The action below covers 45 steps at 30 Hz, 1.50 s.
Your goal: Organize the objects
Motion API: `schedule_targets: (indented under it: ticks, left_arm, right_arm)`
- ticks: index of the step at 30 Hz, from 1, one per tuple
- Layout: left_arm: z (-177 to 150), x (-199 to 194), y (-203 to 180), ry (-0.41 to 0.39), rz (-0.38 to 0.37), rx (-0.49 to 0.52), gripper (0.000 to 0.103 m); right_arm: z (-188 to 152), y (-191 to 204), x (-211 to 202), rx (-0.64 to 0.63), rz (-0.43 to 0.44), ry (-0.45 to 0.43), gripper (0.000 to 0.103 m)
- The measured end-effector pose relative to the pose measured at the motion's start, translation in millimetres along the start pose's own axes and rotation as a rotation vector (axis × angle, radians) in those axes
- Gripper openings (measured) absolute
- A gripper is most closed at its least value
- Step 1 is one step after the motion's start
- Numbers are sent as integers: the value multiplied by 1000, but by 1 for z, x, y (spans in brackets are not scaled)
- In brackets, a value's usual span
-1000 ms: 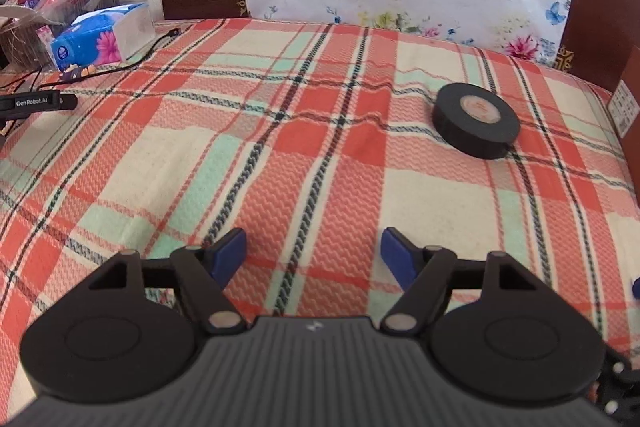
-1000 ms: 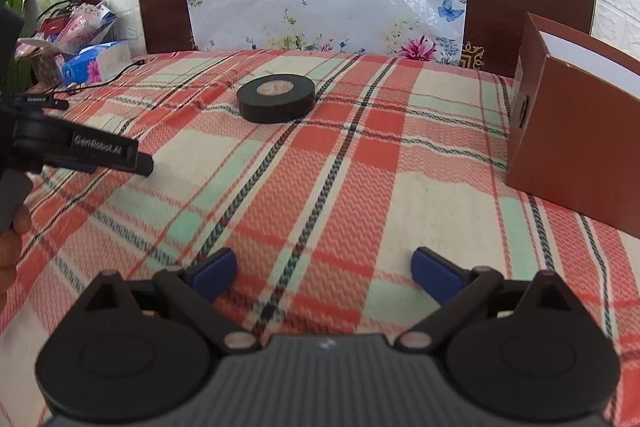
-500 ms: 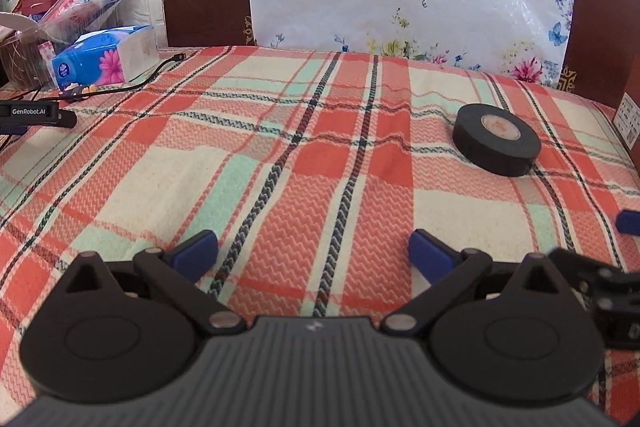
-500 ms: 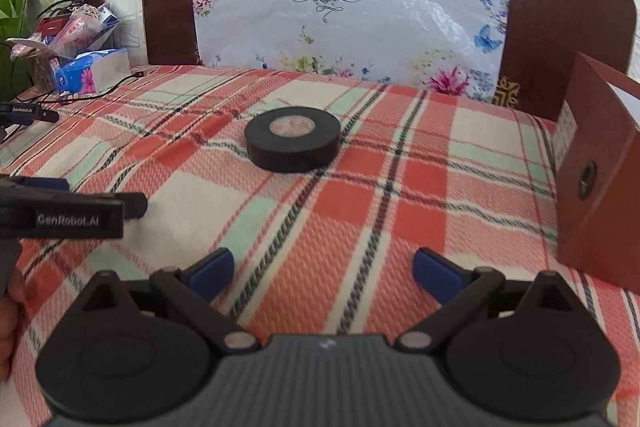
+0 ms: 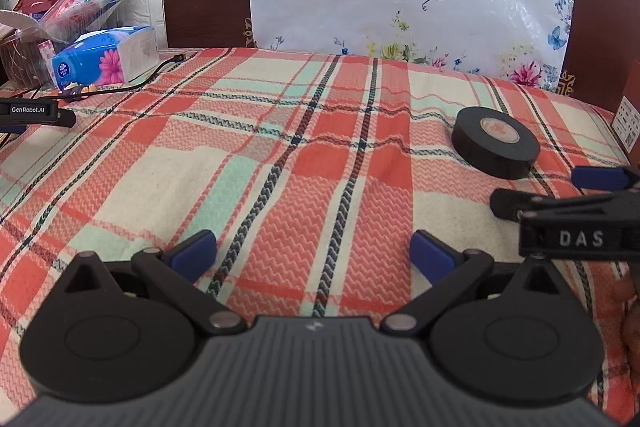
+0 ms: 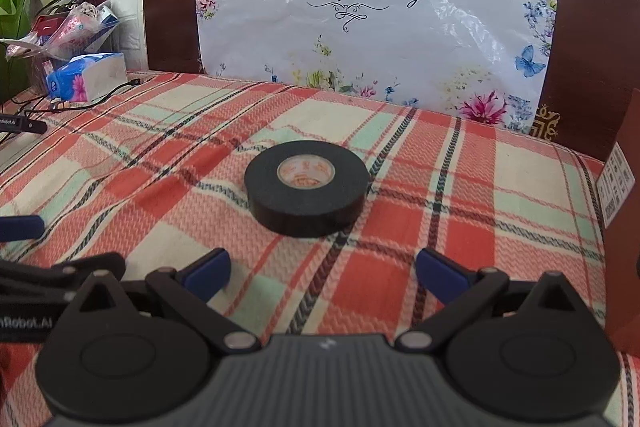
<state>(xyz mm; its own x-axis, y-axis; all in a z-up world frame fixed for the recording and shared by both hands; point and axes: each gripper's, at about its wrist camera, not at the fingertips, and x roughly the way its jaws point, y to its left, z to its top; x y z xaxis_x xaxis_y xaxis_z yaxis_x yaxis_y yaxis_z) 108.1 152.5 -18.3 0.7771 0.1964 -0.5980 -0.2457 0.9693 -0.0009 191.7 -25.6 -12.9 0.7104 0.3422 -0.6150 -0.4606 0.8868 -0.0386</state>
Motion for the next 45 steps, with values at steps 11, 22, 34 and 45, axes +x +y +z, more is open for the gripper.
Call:
schedule_targets:
  ticks: [11,22,34,45]
  left_arm:
    - [-1,0,-1,-10,3,-11,103]
    - [-2,0,-2,-10,5,-10,103]
    - [-3,-3,-5,-9,26,8,103]
    - [-1,-33,-30,115,-3,-120,93]
  right_arm:
    - [25,-2,37,3,25,-18,101]
    - [5,-6,4,-22,25,-22,82]
    - [-118,-108,-152,114,-148,21,82]
    - [-143,-134,-175,198,-216,-1,86]
